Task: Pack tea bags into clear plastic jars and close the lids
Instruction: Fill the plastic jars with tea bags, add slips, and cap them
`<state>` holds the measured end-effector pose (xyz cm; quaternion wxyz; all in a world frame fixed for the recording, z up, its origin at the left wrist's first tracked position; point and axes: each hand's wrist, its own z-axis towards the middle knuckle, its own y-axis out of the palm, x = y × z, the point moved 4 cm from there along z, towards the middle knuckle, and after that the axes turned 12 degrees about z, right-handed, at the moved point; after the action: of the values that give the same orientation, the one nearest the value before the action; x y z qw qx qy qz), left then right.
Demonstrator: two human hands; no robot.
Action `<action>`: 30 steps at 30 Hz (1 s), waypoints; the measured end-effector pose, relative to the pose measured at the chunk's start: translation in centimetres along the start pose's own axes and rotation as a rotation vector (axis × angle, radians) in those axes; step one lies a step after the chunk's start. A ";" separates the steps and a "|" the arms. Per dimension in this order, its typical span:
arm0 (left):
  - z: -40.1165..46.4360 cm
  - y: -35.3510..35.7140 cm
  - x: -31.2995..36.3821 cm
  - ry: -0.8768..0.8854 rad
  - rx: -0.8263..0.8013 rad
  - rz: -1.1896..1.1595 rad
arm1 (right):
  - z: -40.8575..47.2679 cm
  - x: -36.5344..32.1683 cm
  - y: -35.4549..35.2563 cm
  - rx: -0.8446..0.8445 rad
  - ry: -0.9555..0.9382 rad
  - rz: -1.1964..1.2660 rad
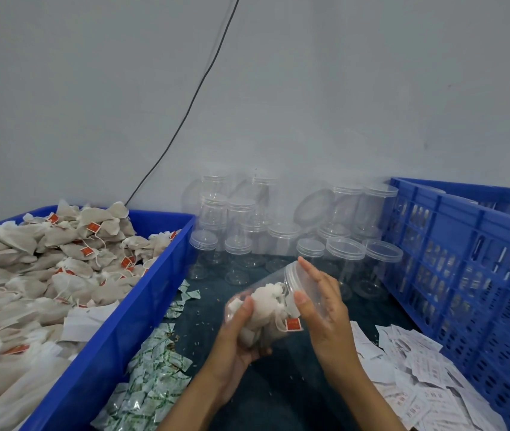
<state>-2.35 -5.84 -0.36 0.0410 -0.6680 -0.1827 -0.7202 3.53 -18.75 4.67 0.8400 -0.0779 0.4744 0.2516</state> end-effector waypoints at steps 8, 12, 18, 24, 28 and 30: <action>0.1 -0.2 -0.8 -0.377 -0.283 -0.104 | 0.5 -0.1 -1.3 -0.246 0.073 0.051; 0.5 0.1 -0.9 -0.211 -0.146 -0.089 | 0.7 0.8 -1.0 -0.061 0.091 0.087; 0.2 -0.3 0.1 0.141 0.132 0.105 | 0.4 2.4 -0.1 0.128 0.257 0.193; 0.1 0.0 -0.2 -0.122 -0.091 -0.043 | 0.3 0.5 -0.8 -0.192 0.116 -0.034; 0.1 0.0 -0.4 -0.120 -0.126 -0.044 | 0.2 0.2 -1.1 -0.166 0.047 -0.029; 0.2 -0.1 -0.2 0.014 -0.055 -0.014 | 0.3 0.7 -0.8 -0.067 0.060 0.004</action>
<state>-2.19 -5.75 -0.61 0.0188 -0.6624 -0.1670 -0.7300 4.42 -19.06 4.17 0.8219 -0.1125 0.4907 0.2667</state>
